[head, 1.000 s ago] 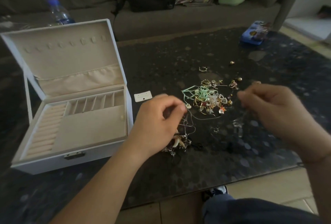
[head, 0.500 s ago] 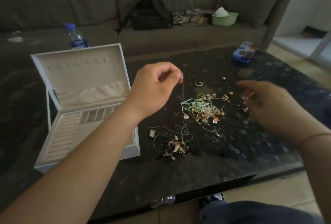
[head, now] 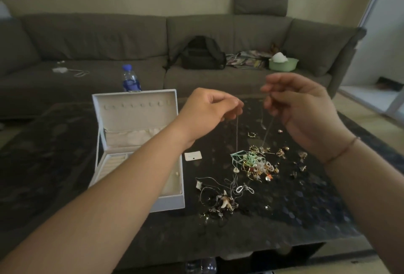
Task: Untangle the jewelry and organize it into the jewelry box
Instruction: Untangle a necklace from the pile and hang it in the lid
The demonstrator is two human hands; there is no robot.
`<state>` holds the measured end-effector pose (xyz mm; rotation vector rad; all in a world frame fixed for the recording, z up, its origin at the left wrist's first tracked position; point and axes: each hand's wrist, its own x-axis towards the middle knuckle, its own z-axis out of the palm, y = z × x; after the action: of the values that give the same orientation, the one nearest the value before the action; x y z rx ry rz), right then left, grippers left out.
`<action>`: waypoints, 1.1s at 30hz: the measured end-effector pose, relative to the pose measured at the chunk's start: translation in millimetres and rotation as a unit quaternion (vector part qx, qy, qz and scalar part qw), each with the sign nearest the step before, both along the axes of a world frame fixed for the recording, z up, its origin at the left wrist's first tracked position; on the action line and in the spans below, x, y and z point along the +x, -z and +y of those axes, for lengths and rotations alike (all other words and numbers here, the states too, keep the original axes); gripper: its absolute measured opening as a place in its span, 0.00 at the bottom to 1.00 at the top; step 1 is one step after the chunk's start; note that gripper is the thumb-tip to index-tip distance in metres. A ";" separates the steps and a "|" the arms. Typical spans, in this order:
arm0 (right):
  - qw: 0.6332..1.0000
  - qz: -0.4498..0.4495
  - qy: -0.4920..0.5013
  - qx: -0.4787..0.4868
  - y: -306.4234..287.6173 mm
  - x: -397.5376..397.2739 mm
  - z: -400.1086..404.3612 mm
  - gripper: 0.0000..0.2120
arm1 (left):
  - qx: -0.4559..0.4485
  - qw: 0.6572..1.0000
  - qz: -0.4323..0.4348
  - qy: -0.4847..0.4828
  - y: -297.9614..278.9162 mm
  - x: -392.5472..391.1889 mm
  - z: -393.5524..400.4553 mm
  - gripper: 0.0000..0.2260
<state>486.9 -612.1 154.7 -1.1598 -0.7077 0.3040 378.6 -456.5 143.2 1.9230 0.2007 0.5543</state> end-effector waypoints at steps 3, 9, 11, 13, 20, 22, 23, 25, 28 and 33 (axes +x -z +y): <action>0.999 -0.012 -0.029 0.011 -6.7 -4.8 13.6 0.16 | -0.064 0.997 0.031 0.013 -8.9 -2.6 1.0 0.11; 0.998 -0.031 -0.046 0.019 -17.5 -10.3 31.8 0.15 | -0.108 0.992 0.066 0.016 -13.5 -7.5 4.7 0.10; 0.998 -0.036 -0.045 0.026 -21.9 -10.6 37.2 0.15 | -0.141 0.987 0.080 0.022 -13.1 -8.1 5.7 0.09; 0.998 -0.038 -0.046 0.033 -25.6 -10.1 41.9 0.14 | -0.183 0.979 0.085 0.030 -11.8 -8.1 7.0 0.09; 0.997 -0.048 -0.051 0.019 -29.2 -8.2 50.2 0.14 | -0.356 0.923 0.129 0.070 -6.9 -5.6 7.0 0.10; 0.997 -0.052 -0.051 0.011 -27.6 -8.7 48.9 0.14 | -0.388 0.911 0.127 0.064 -5.9 -5.6 6.8 0.10; 0.997 -0.054 -0.052 0.008 -26.3 -8.5 47.4 0.15 | -0.403 0.905 0.124 0.059 -5.5 -5.4 6.5 0.10; 0.996 -0.060 -0.058 0.003 -23.4 -9.1 43.5 0.15 | -0.433 0.893 0.117 0.039 -4.6 -4.7 6.1 0.10; 0.993 -0.091 -0.067 -0.020 -18.6 -11.8 37.0 0.16 | -0.469 0.877 0.106 0.007 -3.3 -3.6 6.2 0.10; 0.988 -0.118 -0.077 -0.070 -7.9 -13.3 29.9 0.15 | -0.488 0.867 0.103 -0.001 -4.6 -1.8 0.6 0.09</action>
<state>473.6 -582.3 162.6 -1.2898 -0.9997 0.3525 376.8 -455.9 147.8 0.9746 0.5102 0.1652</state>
